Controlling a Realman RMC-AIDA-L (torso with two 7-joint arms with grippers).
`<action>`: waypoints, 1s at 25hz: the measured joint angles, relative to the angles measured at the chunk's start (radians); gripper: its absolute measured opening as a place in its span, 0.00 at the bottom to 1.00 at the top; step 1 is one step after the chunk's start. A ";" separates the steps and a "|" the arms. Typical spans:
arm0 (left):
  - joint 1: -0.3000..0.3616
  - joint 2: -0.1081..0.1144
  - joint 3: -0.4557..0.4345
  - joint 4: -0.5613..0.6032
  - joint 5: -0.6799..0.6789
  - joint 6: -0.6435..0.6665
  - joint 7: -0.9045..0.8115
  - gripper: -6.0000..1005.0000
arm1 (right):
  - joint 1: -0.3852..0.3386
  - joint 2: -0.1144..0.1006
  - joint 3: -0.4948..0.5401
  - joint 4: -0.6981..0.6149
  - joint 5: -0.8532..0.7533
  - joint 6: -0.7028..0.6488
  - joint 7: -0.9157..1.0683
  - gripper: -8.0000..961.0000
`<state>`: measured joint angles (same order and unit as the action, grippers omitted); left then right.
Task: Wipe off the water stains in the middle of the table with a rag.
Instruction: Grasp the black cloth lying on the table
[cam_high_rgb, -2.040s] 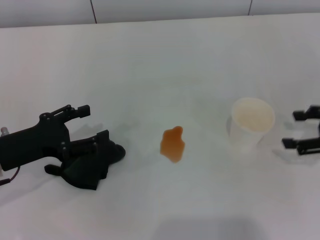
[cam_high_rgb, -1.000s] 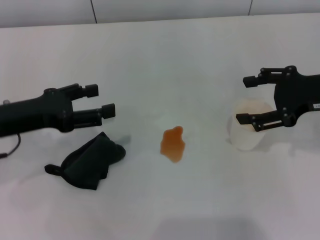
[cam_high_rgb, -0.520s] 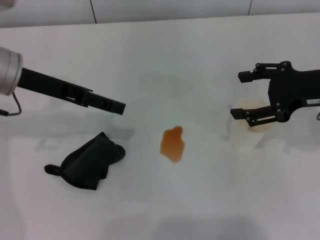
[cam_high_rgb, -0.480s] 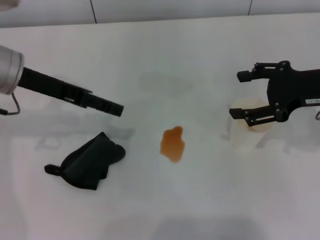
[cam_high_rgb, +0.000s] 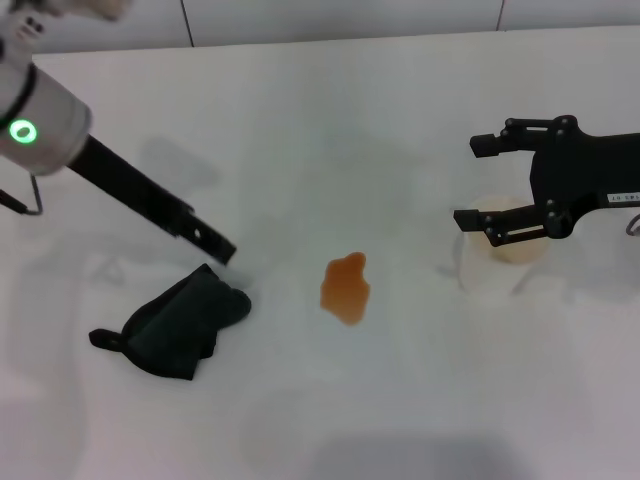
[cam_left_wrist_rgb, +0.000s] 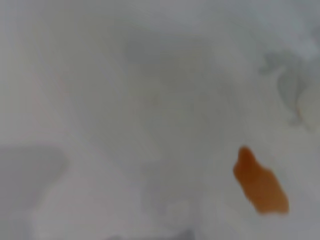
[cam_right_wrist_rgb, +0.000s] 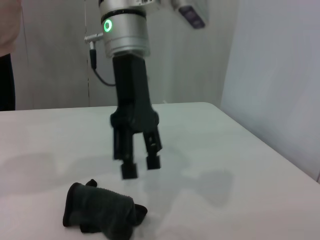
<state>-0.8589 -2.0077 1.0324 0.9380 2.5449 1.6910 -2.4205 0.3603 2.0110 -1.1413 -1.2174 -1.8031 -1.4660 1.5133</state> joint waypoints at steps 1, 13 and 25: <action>0.001 -0.004 0.024 0.000 0.000 0.001 0.002 0.89 | 0.000 0.000 0.000 0.000 0.000 0.000 0.000 0.89; 0.029 -0.055 0.130 0.001 0.093 0.002 0.018 0.88 | 0.001 0.000 0.004 -0.001 0.000 0.004 0.003 0.89; 0.020 -0.066 0.155 -0.004 0.124 -0.025 0.010 0.75 | -0.003 0.000 0.008 -0.001 0.001 0.004 0.003 0.89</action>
<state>-0.8386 -2.0739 1.1878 0.9341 2.6694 1.6664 -2.4110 0.3576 2.0110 -1.1337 -1.2180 -1.8023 -1.4618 1.5164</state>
